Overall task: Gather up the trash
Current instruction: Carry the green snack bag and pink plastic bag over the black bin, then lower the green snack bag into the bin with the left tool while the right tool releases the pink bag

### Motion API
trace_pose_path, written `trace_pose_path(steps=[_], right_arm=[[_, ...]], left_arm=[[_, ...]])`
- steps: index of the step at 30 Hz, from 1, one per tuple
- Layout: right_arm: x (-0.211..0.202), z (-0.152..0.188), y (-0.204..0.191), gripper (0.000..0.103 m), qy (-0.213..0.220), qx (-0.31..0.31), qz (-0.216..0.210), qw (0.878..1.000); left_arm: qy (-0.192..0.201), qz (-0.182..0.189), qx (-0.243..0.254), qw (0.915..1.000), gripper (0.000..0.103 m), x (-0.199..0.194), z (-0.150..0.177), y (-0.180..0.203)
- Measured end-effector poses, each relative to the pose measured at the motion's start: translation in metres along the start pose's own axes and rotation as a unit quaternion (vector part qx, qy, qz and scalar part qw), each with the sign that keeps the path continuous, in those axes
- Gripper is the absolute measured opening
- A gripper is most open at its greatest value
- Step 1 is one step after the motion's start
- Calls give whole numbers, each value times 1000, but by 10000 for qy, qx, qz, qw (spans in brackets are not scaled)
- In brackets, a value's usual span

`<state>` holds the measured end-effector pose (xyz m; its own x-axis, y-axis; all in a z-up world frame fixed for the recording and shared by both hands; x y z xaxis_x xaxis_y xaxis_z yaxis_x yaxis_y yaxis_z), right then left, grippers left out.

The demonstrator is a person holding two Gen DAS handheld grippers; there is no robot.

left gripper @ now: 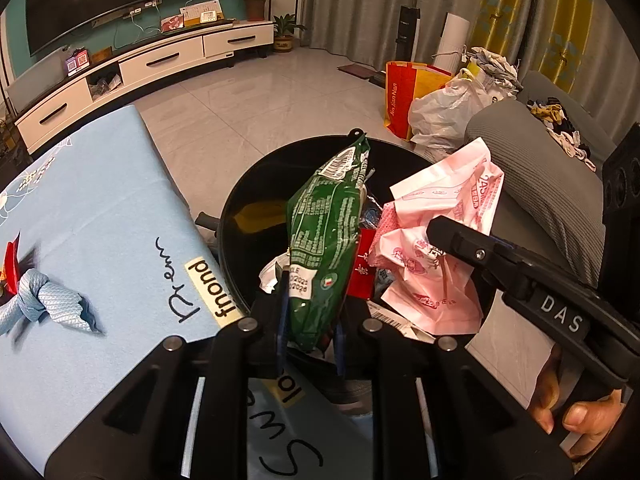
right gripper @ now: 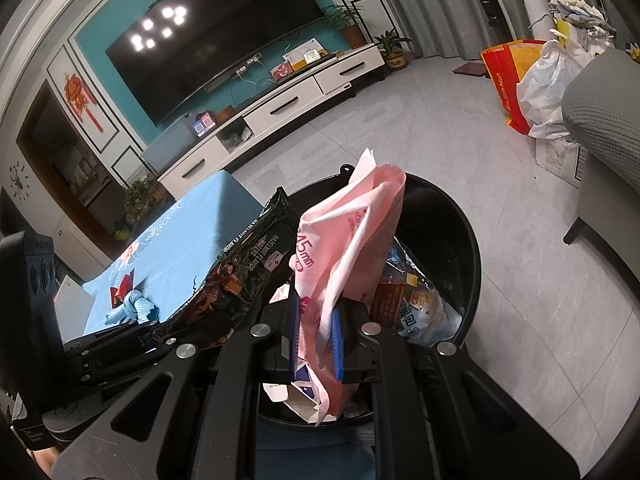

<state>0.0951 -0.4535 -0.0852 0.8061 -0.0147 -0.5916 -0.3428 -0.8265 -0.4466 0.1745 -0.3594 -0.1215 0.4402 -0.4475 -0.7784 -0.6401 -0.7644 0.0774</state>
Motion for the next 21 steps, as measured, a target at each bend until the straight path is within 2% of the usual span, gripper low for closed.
trace_pose_path(steps=[7,21], right_arm=[[-2,-1,-1,15,6,-89,148,9999],[-1,-3,0,17,-25,-150,272,9995]], left_arm=[[5,-36,0,10000,24,-1,-1,-3],[-6,-67,5,10000,27,-2,-1,-5]])
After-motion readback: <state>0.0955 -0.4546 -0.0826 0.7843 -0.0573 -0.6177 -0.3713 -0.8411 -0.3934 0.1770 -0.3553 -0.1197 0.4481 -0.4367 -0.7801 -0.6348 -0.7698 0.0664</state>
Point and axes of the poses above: each gripper's, at about its wrist camera, not at the fingertips, and x roughly the way its jaws point, y to its right, z to its underside, the point moved 8 cm from there along x, roughly the way its jaws point, and after that the axes turned 1 degree about y, right-handed, at the moved point
